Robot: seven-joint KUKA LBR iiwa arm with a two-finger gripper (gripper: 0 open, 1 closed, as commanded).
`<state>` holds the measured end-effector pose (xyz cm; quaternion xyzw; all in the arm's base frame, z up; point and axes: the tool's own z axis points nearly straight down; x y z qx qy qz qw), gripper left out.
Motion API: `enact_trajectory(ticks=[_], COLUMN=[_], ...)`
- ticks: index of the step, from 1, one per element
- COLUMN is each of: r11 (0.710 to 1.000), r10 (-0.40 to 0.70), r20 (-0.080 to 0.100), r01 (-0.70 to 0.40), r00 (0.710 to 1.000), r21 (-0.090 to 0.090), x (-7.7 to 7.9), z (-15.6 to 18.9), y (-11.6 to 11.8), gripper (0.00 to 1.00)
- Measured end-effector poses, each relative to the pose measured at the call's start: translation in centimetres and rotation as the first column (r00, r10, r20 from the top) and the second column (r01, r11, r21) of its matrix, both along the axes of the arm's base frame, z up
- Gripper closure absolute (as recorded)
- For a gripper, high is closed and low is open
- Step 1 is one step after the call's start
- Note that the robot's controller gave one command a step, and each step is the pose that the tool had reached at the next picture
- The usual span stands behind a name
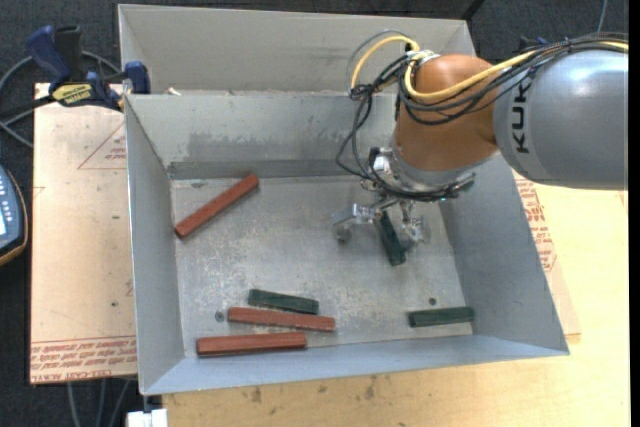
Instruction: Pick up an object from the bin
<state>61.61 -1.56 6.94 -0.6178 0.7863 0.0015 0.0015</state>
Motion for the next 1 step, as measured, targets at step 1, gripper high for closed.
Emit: enact_trajectory(ticks=[1], r11=[1.000], r10=[0.000], r20=[0.000], r01=[0.000], r00=[1.000], r21=[0.000], x=[0.00], z=[0.00], y=[0.00], gripper=[0.00])
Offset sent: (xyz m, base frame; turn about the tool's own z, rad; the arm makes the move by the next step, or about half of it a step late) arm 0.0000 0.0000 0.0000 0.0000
